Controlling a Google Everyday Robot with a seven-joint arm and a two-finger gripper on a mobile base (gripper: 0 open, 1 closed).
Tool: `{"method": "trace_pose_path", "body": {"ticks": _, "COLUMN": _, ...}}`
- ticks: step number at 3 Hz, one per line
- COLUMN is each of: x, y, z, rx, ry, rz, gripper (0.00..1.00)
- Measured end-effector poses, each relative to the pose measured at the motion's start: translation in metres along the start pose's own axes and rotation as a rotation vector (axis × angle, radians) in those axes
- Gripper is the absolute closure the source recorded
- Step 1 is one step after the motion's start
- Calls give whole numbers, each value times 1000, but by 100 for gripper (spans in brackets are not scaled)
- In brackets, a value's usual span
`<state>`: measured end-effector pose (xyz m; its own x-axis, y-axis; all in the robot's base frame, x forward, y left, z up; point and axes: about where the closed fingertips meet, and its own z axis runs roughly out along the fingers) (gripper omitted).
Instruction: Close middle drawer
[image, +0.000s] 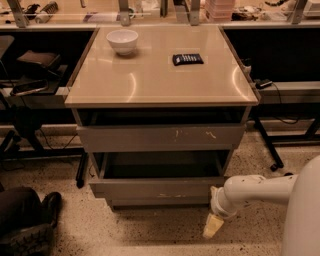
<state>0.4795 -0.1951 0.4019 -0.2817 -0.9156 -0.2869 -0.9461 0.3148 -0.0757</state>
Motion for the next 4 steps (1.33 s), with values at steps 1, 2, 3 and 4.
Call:
{"method": "trace_pose_path", "body": {"ticks": 1, "x": -5, "y": -32, "z": -13, "rx": 51, "ry": -17, "rz": 25, "gripper": 0}}
{"method": "trace_pose_path", "body": {"ticks": 2, "x": -10, "y": -72, "z": -26, "rx": 87, "ry": -58, "rz": 49, "gripper": 0}}
{"method": "trace_pose_path", "body": {"ticks": 3, "x": -22, "y": -107, "z": -40, "rx": 141, "ry": -80, "rz": 46, "gripper": 0}}
{"method": "trace_pose_path", "body": {"ticks": 4, "x": -22, "y": -103, "z": -38, "rx": 132, "ry": -73, "rz": 43, "gripper": 0}}
